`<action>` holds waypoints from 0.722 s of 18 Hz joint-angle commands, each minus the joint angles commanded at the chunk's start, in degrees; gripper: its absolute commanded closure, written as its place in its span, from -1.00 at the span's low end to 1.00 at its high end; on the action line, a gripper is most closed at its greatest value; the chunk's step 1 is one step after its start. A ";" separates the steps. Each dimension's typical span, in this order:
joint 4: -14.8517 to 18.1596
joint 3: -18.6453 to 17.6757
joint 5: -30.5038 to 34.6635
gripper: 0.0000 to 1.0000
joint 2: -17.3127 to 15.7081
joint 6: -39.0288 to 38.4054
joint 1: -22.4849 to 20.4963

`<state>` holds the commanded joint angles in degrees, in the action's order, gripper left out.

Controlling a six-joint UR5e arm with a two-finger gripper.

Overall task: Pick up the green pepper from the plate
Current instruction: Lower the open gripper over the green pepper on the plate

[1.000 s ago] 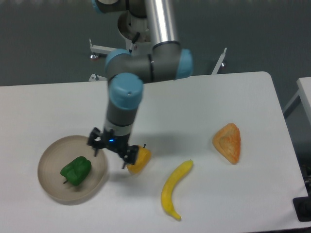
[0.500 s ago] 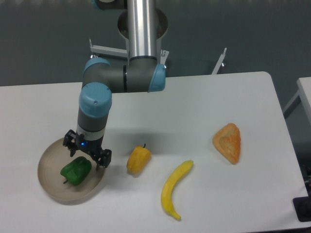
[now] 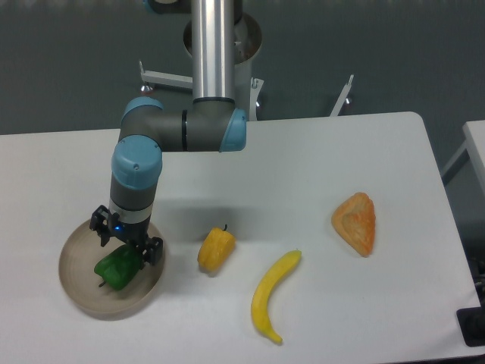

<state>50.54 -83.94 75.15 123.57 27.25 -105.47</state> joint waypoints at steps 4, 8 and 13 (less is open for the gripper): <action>-0.09 0.71 0.17 -1.00 0.71 0.09 0.00; -0.09 1.06 0.09 -0.22 0.80 0.09 0.00; 0.00 1.23 0.00 0.29 0.71 0.88 0.00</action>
<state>50.54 -82.71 75.15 124.28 28.12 -105.47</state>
